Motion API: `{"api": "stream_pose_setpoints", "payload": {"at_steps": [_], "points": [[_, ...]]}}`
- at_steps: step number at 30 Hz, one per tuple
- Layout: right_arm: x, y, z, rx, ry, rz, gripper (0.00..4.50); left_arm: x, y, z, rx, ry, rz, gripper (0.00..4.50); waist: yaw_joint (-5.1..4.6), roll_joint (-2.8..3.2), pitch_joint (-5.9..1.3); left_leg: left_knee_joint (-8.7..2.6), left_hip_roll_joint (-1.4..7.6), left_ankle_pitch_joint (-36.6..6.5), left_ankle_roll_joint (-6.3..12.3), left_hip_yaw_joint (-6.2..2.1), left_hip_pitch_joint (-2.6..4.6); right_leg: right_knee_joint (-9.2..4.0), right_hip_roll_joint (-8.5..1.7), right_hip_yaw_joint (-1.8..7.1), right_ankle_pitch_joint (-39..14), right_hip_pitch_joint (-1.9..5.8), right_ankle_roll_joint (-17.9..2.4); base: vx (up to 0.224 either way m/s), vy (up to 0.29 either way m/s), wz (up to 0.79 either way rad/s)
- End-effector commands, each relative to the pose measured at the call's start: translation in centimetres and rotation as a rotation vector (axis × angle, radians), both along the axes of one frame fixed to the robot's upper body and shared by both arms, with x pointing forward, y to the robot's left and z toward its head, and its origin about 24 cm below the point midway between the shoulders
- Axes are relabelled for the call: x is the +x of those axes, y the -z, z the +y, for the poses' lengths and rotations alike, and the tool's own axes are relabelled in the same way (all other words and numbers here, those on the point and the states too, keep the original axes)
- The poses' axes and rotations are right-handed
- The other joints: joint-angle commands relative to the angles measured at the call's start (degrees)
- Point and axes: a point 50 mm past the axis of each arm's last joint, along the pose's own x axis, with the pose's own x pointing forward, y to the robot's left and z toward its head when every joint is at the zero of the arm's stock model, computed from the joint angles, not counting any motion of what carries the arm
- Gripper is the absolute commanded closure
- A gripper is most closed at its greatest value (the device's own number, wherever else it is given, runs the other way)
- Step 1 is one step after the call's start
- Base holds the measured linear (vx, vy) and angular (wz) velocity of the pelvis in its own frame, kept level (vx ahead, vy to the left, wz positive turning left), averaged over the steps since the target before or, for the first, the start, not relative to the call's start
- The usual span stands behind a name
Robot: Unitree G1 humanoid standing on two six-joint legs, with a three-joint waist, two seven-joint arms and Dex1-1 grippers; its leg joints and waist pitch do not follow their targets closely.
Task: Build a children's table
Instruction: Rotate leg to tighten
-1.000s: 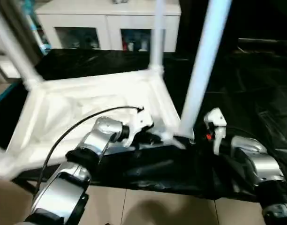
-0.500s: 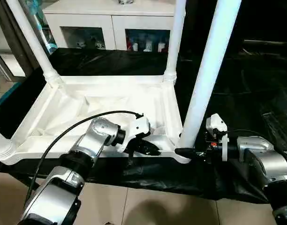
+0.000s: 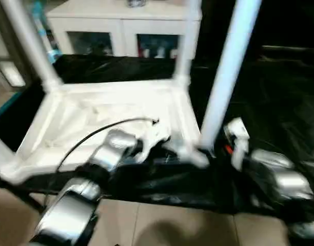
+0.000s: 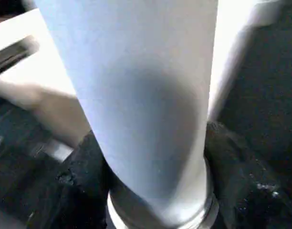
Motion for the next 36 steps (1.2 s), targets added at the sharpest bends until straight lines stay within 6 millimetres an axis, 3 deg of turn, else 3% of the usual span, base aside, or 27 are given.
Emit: {"api": "stream_pose_setpoints", "payload": {"at_steps": [1, 2, 3, 4, 8, 10, 12, 15, 16, 18, 20, 25, 31, 36], "points": [[-0.8, 2.6, 1.0, -0.035, 0.025, 0.108, 1.98, 1.0, -1.4, -0.8, -0.04, -0.089, -0.063, 4.5, -0.25, -0.77, -3.51, -4.29, 0.02, -14.89, 2.0, -0.01, 0.22, -4.54, -1.97, 1.05, -21.55, 2.85, -10.14, 0.0, 0.0, 0.0], [-0.6, 2.7, 1.4, -0.026, 0.051, 0.114, 1.98, 1.1, -1.4, -1.1, -0.041, -0.109, -0.068, 4.5, -0.27, -0.96, -3.55, -4.24, -0.1, -14.91, 2.39, 0.05, 0.23, -4.67, -1.86, 1.08, -21.28, 2.86, -10.15, 0.0, 0.0, 0.0], [-0.3, 2.9, 2.2, -0.019, 0.086, 0.132, 1.98, 1.2, -1.4, -1.5, -0.041, -0.124, -0.07, 4.5, -0.3, -0.55, -3.67, -4.14, -0.13, -14.83, 2.89, 0.04, 0.43, -4.61, -2.03, 1.2, -20.74, 2.66, -10.68, 0.0, 0.0, 0.0], [-0.3, 2.9, 2.3, -0.019, 0.09, 0.133, 1.98, 1.2, -1.4, -1.5, -0.041, -0.124, -0.069, 4.5, -0.54, -0.71, -3.77, -4.16, -0.18, -14.0, 3.12, -0.04, 0.13, -4.46, -1.94, 1.14, -19.26, 2.86, -11.12, 0.0, 0.0, 0.0], [0.1, 2.8, 4.3, 0.038, 0.031, 0.131, 1.98, 1.1, -1.4, -2.0, -0.044, -0.105, -0.07, 4.5, -0.68, -0.59, -3.78, -4.13, -0.09, -14.1, 4.07, -0.02, 0.1, -4.34, -1.94, 1.04, -17.39, 2.96, -12.32, 0.0, 0.0, 0.0], [0.2, 2.4, 4.6, 0.068, 0.001, 0.126, 1.43, 1.0, -1.3, -1.9, -0.043, -0.084, -0.07, 4.5, -0.82, -0.74, -3.72, -4.15, -0.08, -14.41, 4.32, -0.02, 0.08, -4.43, -1.96, 1.04, -17.75, 2.98, -12.39, 0.0, 0.0, 0.0], [0.3, 2.1, 4.7, 0.074, -0.036, 0.112, 1.27, 1.0, -1.3, -1.7, -0.041, -0.066, -0.07, 4.5, -0.96, -0.66, -3.71, -4.16, -0.07, -14.8, 4.53, -0.04, 0.09, -4.49, -1.96, 1.01, -18.21, 2.96, -12.33, 0.0, 0.0, 0.0], [0.1, 1.7, 4.5, 0.059, -0.097, 0.095, 1.01, 0.8, -1.2, -1.4, -0.04, -0.034, -0.066, 4.5, -1.28, -0.7, -3.72, -4.22, 0.0, -14.83, 4.77, -0.13, -0.13, -4.36, -2.01, 1.02, -17.76, 3.1, -12.47, 0.0, 0.0, 0.0], [-0.1, 1.6, 4.3, 0.045, -0.135, 0.087, 1.01, 0.7, -1.1, -1.3, -0.038, -0.013, -0.061, 4.5, -1.28, -1.08, -3.78, -4.16, -0.02, -14.37, 5.0, -0.1, -0.2, -4.36, -1.99, 0.98, -17.62, 3.2, -12.45, 0.0, 0.0, 0.0], [-0.8, 1.3, 3.7, 0.024, -0.238, 0.072, 1.01, 0.3, -1.0, -0.9, -0.041, 0.054, -0.046, 4.5, -0.85, -0.95, -3.9, -3.92, 0.08, -13.04, 5.86, 0.01, 0.0, -4.22, -2.05, 1.14, -15.35, 3.23, -13.06, 0.0, 0.0, 0.0], [-1.8, 0.9, 2.6, 0.004, -0.356, 0.069, 1.01, -0.3, -0.9, -0.2, -0.04, 0.141, -0.026, 4.5, -0.66, -0.96, -3.86, -3.95, 0.23, -11.78, 6.78, 0.04, -0.26, -3.8, -2.05, 1.11, -12.99, 3.45, -14.21, 0.0, 0.0, 0.0], [-2.5, 0.6, 1.5, -0.024, -0.436, 0.069, 1.01, -1.1, -0.6, 0.7, -0.034, 0.237, 0.013, 4.5, 0.12, -0.68, -4.15, -3.67, 0.65, -9.16, 7.8, 0.2, -0.02, -3.0, -2.01, 1.2, -7.65, 3.35, -16.49, 0.0, 0.0, 0.0], [-3.4, 0.0, 0.5, -0.022, -0.54, 0.073, 1.01, -2.2, -0.3, 2.5, -0.015, 0.352, 0.078, 4.5, 0.73, -0.7, -3.97, -3.93, 0.89, -10.69, 7.16, 0.34, 0.2, -2.82, -2.0, 1.33, -7.86, 3.26, -16.74, 0.0, 0.0, 0.0], [-3.7, -0.3, 0.4, -0.005, -0.579, 0.083, 1.36, -2.5, -0.2, 3.3, -0.005, 0.366, 0.093, 4.5, 0.78, -0.7, -3.79, -4.05, 0.8, -12.27, 6.03, 0.43, 0.34, -3.18, -1.95, 1.33, -10.92, 3.09, -15.96, 0.0, 0.0, 0.0]]}}
